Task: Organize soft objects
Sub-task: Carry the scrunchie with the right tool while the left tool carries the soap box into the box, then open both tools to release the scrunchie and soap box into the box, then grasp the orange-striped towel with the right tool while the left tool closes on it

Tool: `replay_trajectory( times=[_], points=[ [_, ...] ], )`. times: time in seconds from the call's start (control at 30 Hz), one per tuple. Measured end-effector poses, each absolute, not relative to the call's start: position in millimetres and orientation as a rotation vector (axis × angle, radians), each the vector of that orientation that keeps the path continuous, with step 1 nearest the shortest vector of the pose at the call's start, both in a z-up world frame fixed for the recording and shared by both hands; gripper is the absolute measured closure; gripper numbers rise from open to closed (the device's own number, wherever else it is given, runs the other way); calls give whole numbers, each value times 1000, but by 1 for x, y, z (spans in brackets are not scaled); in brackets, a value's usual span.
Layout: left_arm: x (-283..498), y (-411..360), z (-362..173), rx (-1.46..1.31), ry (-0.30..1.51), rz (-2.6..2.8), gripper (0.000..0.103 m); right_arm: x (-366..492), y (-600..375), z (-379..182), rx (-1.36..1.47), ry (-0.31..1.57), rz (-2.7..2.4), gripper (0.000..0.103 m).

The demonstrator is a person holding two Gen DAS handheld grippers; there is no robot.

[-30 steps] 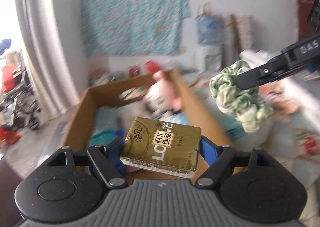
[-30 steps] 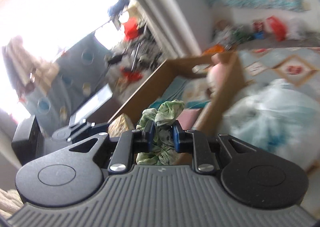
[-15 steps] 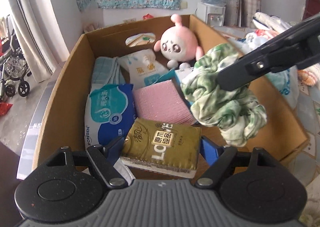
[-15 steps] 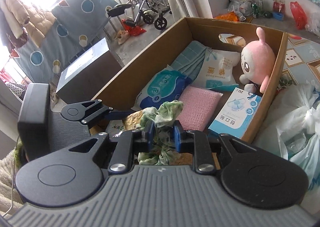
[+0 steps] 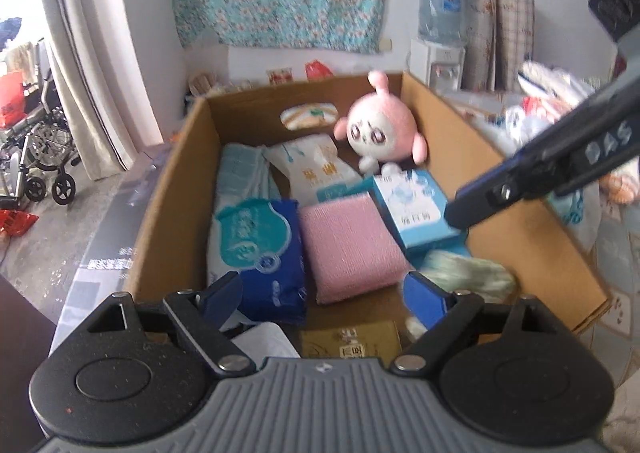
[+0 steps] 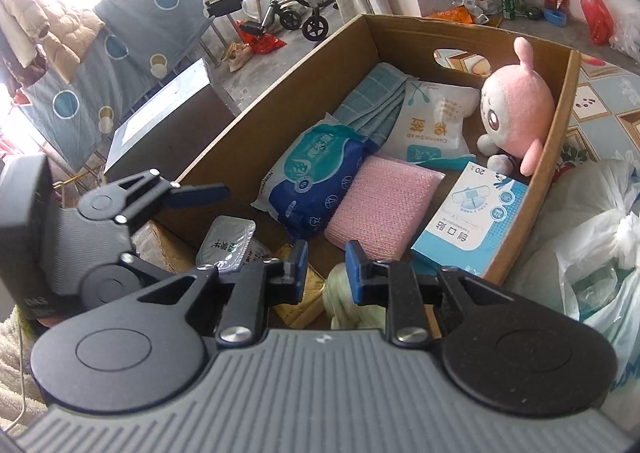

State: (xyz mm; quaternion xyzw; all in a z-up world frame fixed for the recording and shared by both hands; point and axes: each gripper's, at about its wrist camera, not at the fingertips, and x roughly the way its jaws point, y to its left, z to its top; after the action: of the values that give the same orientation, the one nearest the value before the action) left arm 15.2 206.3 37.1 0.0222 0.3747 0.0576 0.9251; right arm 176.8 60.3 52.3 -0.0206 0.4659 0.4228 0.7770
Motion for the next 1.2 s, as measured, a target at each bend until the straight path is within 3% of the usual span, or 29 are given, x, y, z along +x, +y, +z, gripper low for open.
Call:
replay_trajectory(
  times=[0.33,0.53,0.67,0.9,1.2],
  points=[
    [10,207,46,-38,720,125,13,176,53,58,6,986,927,82],
    [11,189,50,-88,680,86,9,172,-1,77,128,907,873,69],
    [15,161,56,-84,649,33,7,162,-63,94,181,817,769,52],
    [24,92,67,-80,578,-131,5,145,-186,110,205,688,461,38],
    [47,5,48,-65,609,-275,4,168,-281,48,128,766,203,37]
  ],
)
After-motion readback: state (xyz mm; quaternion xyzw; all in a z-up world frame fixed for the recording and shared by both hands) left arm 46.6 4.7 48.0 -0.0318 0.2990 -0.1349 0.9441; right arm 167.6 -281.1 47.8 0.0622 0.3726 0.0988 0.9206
